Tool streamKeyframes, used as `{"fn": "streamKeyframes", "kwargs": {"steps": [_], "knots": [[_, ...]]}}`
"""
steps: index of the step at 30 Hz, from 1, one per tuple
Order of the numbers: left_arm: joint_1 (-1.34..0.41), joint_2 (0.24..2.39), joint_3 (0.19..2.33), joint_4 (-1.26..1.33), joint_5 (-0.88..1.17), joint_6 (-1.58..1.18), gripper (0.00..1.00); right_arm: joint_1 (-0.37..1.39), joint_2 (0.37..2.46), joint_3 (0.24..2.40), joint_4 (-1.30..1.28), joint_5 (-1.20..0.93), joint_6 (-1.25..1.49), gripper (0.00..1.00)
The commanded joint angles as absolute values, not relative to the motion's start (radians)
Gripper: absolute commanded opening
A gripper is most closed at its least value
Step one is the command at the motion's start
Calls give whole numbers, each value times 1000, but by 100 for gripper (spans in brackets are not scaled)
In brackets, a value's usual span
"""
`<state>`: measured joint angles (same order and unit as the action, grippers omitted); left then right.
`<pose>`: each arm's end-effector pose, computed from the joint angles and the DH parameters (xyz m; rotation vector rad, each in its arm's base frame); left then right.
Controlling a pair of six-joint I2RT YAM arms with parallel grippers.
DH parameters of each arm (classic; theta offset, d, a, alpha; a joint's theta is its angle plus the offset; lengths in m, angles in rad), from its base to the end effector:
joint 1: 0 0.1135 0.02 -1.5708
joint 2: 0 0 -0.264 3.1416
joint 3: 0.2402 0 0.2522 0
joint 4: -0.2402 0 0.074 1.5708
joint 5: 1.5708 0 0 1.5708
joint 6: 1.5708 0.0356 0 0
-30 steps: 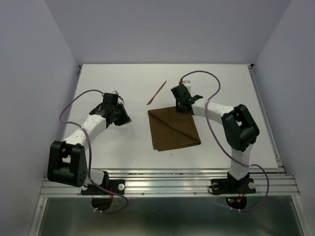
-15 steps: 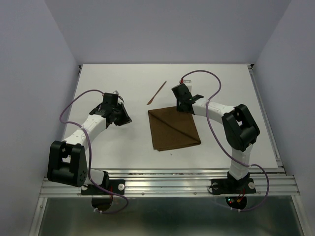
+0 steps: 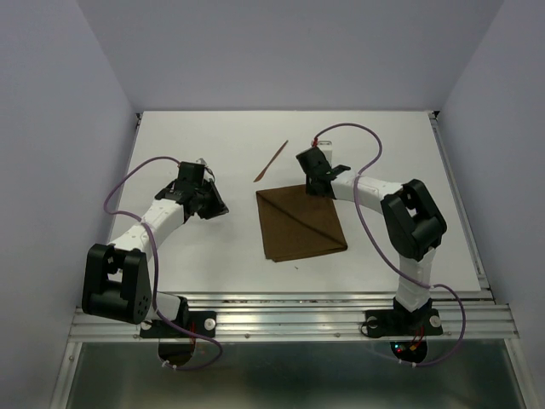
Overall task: Fold the napkin into a case and place the utensils inside
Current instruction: Fold the top corner of the square-folded napkin at the center of the board.
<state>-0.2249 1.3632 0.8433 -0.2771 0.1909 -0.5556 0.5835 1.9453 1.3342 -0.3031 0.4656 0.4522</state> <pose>0.2755 -0.0699 0.2243 -0.3065 2.4129 -0.5919 0.3562 0.2160 0.1840 0.0352 2.3586 -0.0879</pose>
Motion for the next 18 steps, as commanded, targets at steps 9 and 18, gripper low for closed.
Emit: {"fn": "streamKeyframes", "kwargs": {"steps": [9,18], "knots": [[-221,1328,838,-261,221,-545,27,578,1954,1351,-293,531,508,1],[-236,1345,885,-261,238,-545,27,578,1931,1376,-314,529,512,28]]}}
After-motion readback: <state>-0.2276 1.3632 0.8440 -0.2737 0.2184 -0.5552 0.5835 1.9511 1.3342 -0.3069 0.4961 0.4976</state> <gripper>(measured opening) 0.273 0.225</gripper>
